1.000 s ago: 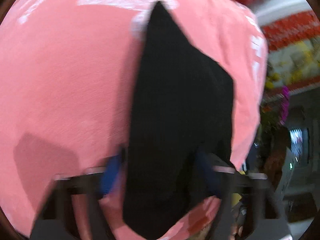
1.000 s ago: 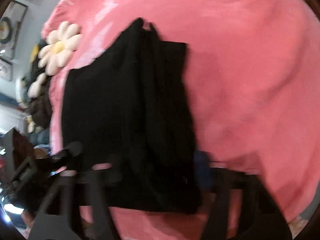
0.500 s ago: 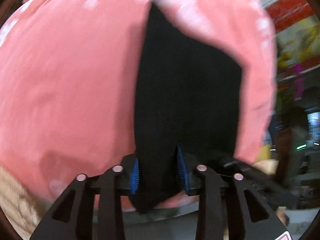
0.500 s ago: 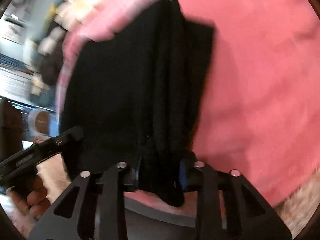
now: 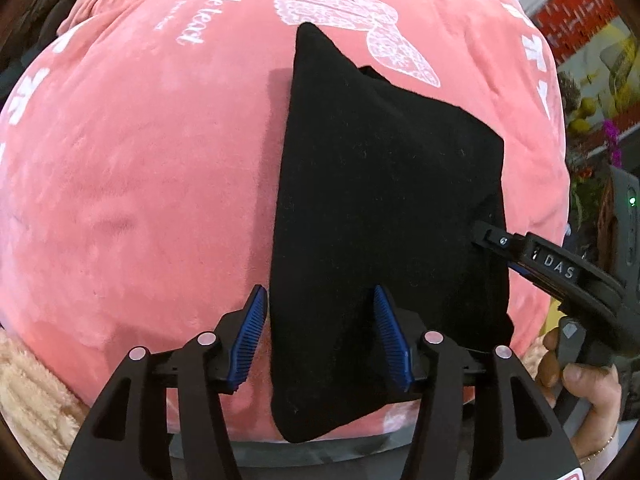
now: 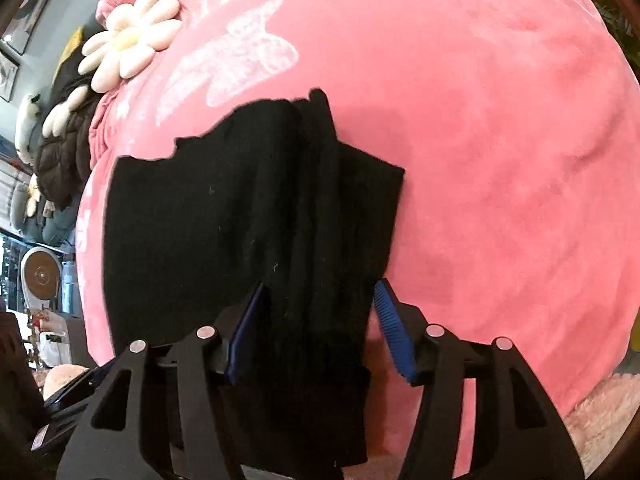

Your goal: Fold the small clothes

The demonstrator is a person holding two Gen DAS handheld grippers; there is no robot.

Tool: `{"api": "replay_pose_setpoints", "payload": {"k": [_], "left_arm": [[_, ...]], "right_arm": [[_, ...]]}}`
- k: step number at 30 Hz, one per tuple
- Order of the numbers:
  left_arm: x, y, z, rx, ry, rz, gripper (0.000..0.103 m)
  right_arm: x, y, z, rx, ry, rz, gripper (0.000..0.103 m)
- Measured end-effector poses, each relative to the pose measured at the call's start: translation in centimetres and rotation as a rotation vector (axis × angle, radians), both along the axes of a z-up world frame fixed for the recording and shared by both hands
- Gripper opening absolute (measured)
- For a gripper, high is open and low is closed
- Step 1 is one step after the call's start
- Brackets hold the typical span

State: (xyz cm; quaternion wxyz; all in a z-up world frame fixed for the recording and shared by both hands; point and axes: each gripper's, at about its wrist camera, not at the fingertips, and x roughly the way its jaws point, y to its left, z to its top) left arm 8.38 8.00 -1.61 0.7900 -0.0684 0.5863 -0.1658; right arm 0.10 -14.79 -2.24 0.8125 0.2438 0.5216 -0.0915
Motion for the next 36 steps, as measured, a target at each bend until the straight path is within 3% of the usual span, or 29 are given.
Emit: {"api": "replay_pose_setpoints", "payload": {"k": [2, 5, 11, 14, 19, 25, 26, 27, 28, 30, 32, 36], "left_arm": [[-0.1, 0.0, 0.3, -0.004, -0.014, -0.013, 0.054], [-0.3, 0.6, 0.1, -0.015, -0.011, -0.018, 0.058], [-0.7, 1.2, -0.5, -0.045, 0.024, -0.012, 0.059], [-0.5, 1.6, -1.3, -0.095, 0.062, -0.002, 0.064], [0.6, 2.4, -3.5, -0.196, 0.167, 0.056, 0.066], [1.0, 2.1, -3.8, -0.214, 0.172, 0.066, 0.072], [1.0, 2.0, -3.6, -0.225, 0.175, 0.060, 0.070], [0.9, 2.0, -3.4, -0.243, 0.165, 0.056, 0.057], [0.9, 1.8, -3.3, -0.250, 0.165, 0.050, 0.053], [0.7, 1.8, -2.8, -0.252, 0.165, 0.040, 0.040], [0.5, 1.7, -2.1, -0.245, 0.154, 0.023, 0.026], [-0.4, 1.4, 0.6, -0.222, 0.112, 0.001, 0.021]], "right_arm": [[-1.3, 0.3, 0.7, 0.005, -0.020, -0.008, 0.054], [-2.3, 0.9, 0.9, 0.001, -0.026, -0.001, 0.063], [-2.9, 1.8, -0.8, 0.032, 0.014, 0.024, 0.071], [-2.8, 2.1, -2.3, 0.097, 0.028, 0.018, 0.071], [-2.6, 2.0, -2.4, 0.113, 0.008, 0.010, 0.079], [-2.0, 2.1, -2.7, 0.111, -0.012, 0.016, 0.086], [-2.2, 2.1, -2.6, 0.106, -0.015, 0.019, 0.086], [-2.3, 2.1, -2.4, 0.100, -0.027, 0.023, 0.077], [-2.4, 2.2, -2.3, 0.107, -0.037, 0.036, 0.067], [-1.8, 2.4, -2.0, 0.157, -0.042, 0.057, 0.031], [-1.8, 2.7, -1.2, 0.148, -0.050, 0.065, 0.026], [-2.1, 3.6, 1.1, 0.120, -0.080, 0.086, 0.024]]}}
